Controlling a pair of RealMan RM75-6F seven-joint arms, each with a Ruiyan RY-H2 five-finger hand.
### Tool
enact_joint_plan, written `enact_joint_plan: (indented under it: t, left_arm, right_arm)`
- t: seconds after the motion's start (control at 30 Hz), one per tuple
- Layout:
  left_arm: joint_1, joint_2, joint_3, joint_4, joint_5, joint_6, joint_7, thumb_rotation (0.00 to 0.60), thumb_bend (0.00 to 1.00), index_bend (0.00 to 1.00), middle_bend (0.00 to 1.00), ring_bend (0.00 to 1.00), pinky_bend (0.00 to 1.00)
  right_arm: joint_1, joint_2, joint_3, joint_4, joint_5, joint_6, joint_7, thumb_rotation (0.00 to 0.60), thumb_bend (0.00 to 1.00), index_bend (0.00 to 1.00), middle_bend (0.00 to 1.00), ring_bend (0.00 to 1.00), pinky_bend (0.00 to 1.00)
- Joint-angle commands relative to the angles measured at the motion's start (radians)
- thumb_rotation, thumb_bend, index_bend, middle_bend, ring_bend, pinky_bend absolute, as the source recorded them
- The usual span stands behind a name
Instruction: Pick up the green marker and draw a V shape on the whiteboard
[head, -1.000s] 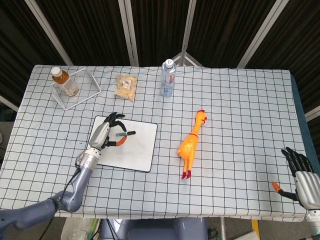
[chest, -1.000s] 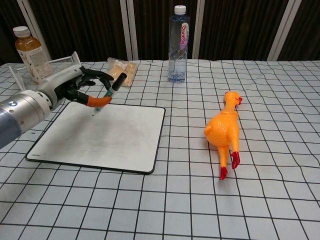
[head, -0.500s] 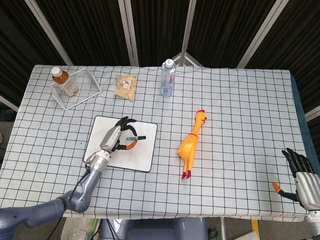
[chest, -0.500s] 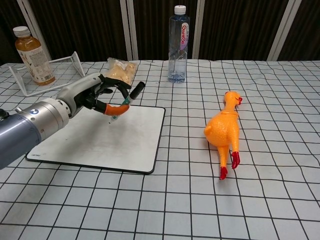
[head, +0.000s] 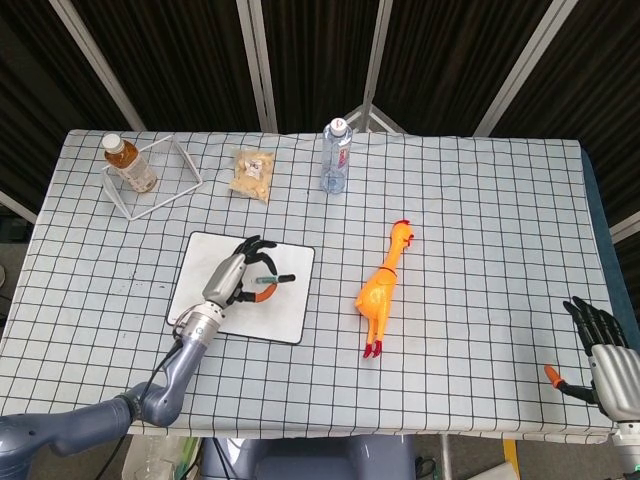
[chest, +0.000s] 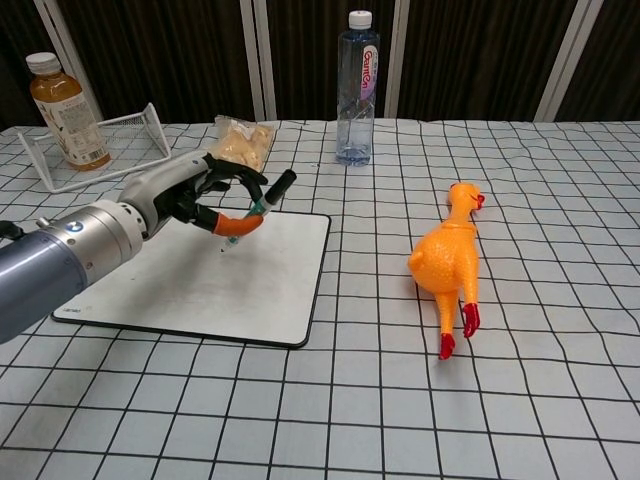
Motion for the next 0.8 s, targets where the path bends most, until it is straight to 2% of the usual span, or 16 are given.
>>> enact_joint_plan:
  t: [0.03,0.53,0.8]
  left_arm:
    - [-0.004,-0.006,0.003,0.007,0.000,-0.005,-0.001,0.600,0.61,0.72,0.18,0.00,0.00]
    - [-0.028,-0.043,0.017,0.133,0.035,-0.006,-0.036,0.600,0.61,0.72,0.19,0.00,0.00]
    - [-0.039,-0.059,0.048,0.324,0.086,0.006,-0.072,0.600,0.61,0.73,0.19,0.00,0.00]
  right_arm:
    - [0.001,-0.001,0.001,0.001,0.000,-0.001,0.002,0.600,0.26,0.00,0.00,0.00,0.00]
    - [-0.001,0.001,-0.001,-0.001,0.006,-0.006,0.013,0.600,0.26,0.00,0.00,0.00,0.00]
    - [0.000,0.005,0.003,-0.008,0.021,-0.016,0.014,0.600,0.26,0.00,0.00,0.00,0.00]
